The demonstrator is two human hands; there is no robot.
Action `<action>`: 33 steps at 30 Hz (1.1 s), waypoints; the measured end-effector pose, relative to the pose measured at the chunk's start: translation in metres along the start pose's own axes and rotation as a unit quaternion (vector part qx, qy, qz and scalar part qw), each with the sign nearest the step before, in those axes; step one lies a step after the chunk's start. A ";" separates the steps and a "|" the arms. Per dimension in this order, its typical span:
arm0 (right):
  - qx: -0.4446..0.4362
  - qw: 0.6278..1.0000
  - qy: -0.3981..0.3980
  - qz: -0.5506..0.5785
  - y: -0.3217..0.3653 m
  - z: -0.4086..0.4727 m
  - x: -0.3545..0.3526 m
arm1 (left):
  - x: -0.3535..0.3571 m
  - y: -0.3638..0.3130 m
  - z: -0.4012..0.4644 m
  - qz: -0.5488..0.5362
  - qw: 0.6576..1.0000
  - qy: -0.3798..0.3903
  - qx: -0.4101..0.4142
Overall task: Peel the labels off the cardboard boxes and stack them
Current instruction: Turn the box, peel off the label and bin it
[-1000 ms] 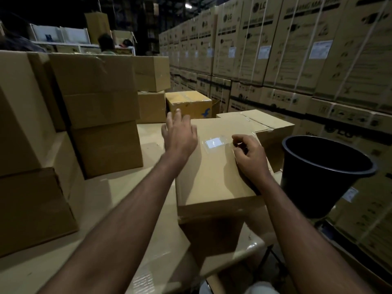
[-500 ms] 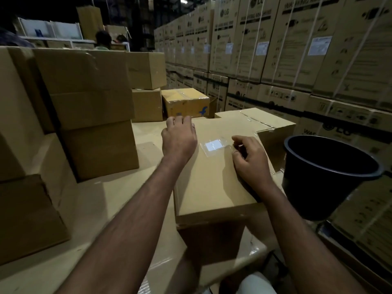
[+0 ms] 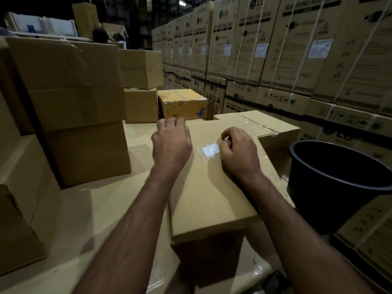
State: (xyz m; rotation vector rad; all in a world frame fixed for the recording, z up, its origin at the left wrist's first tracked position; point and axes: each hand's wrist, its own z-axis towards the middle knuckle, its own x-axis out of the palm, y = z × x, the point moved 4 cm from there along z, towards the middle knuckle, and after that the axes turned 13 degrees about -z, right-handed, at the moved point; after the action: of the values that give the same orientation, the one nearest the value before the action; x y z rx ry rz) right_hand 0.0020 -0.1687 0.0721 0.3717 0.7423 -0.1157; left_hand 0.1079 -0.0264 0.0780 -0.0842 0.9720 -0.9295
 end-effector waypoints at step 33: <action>0.013 0.998 0.008 0.060 -0.005 0.007 0.006 | 0.002 0.004 0.010 -0.022 0.999 0.036 -0.024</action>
State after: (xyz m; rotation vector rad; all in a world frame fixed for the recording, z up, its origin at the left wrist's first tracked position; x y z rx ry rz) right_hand 0.0101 -0.1760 0.0714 0.4409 0.7326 -0.0088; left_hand 0.1186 -0.0282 0.0810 -0.1146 1.0627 -0.9544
